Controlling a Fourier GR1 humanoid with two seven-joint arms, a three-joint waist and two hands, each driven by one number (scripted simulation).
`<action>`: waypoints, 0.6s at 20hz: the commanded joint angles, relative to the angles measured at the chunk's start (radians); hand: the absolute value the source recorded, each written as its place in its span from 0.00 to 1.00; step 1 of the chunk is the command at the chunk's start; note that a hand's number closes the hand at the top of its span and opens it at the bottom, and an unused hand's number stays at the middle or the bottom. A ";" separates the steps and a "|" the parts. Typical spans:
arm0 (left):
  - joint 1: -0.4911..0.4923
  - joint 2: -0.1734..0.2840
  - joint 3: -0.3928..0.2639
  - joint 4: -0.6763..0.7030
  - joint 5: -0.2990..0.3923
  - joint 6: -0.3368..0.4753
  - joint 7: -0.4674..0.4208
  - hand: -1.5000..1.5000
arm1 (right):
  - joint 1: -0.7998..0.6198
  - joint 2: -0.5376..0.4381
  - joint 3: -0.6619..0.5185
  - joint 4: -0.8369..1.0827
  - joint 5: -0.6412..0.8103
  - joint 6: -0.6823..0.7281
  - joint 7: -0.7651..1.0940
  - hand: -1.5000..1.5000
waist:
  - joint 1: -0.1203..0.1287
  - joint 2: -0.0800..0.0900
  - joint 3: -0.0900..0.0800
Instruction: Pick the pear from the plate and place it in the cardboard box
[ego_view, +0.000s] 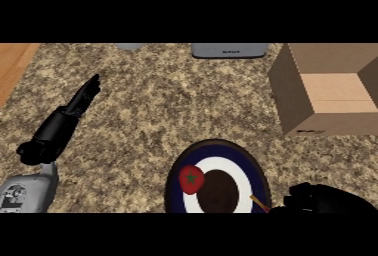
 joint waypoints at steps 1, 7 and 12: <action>0.002 -0.014 -0.003 0.013 -0.010 0.014 0.004 0.50 | 0.062 -0.120 -0.213 -0.119 -0.275 0.033 -0.055 1.00 | -0.023 -0.001 -0.002; -0.017 0.000 -0.007 -0.004 -0.014 -0.001 0.007 0.50 | -0.008 -0.076 -0.453 0.087 -0.612 0.148 0.077 1.00 | 0.008 0.006 -0.001; -0.001 -0.006 -0.002 -0.018 -0.004 -0.010 0.002 0.50 | -0.188 -0.078 -0.533 0.265 -0.693 0.243 0.206 1.00 | 0.038 0.007 -0.002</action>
